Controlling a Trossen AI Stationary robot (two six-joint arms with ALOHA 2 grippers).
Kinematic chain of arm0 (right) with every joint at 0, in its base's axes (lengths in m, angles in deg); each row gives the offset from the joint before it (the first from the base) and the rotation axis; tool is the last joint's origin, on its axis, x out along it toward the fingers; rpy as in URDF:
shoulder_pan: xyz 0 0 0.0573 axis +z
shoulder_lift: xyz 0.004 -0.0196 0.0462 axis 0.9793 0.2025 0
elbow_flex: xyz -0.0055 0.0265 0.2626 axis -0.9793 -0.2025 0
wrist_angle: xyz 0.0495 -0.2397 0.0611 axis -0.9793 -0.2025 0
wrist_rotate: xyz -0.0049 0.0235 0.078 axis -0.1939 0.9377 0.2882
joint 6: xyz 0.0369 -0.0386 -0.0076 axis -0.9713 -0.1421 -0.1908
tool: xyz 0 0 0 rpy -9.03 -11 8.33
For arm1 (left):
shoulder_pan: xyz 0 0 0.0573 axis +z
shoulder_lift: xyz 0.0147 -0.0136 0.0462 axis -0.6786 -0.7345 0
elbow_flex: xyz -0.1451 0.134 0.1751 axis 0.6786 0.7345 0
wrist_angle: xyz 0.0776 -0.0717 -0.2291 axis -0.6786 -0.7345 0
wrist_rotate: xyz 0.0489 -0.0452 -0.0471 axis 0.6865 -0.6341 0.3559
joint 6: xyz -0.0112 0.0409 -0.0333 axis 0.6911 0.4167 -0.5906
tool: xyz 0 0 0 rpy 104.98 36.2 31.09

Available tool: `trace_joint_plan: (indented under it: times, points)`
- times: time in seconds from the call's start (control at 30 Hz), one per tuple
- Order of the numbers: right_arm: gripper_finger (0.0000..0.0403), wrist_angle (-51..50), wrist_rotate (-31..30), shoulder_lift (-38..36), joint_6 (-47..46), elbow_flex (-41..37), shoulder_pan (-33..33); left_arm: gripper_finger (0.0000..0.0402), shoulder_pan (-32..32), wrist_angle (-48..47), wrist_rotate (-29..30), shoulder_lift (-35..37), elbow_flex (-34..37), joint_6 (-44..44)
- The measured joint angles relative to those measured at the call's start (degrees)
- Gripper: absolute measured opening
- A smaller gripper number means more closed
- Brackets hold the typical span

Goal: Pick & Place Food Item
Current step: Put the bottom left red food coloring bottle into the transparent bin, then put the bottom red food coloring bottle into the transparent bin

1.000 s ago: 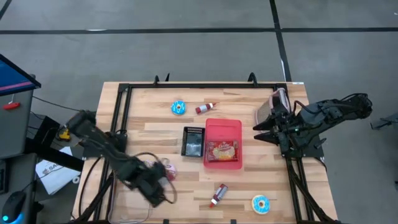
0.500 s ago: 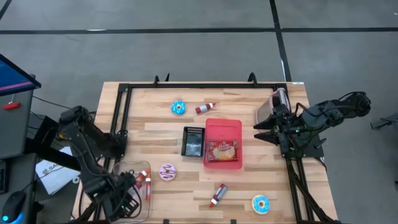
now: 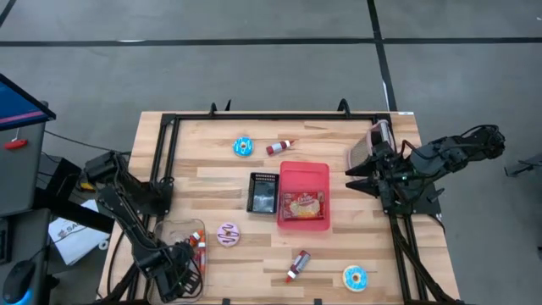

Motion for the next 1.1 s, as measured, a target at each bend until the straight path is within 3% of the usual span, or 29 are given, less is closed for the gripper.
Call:
trace_joint_plan:
  times: [0.23, 0.43, 0.7, 0.8, 0.93, 1.1]
  points:
    - [0.0228, 0.0, -1.0, 0.0, 0.0, 0.0, 0.0, 0.015, 0.0, -0.1, 0.6, 1.6, 0.3, -0.9]
    - [0.0228, -0.4, -1.3, 0.0, 0.6, 0.0, 0.0, 0.0175, 0.0, -3.0, 5.4, 6.1, 0.3, -2.1]
    - [0.0228, -3.3, -1.3, 0.0, -1.7, 0.0, 0.0, 0.0161, 1.9, -3.4, 24.5, 12.8, -3.3, 3.6]
    - [0.0228, -3.4, -1.3, 0.0, -1.7, 0.0, 0.0, 0.0144, 5.8, -1.5, 27.4, 12.8, -6.0, 12.4]
    - [0.0228, -3.4, -1.3, 0.0, -1.7, 0.0, 0.0, 0.0126, 14.1, 11.5, 27.6, 11.4, -8.9, 32.4]
    - [0.0228, -3.3, -1.7, 0.0, -1.8, 0.0, 0.0, 0.0116, 24.7, 20.7, 17.2, 6.4, -13.3, 49.4]
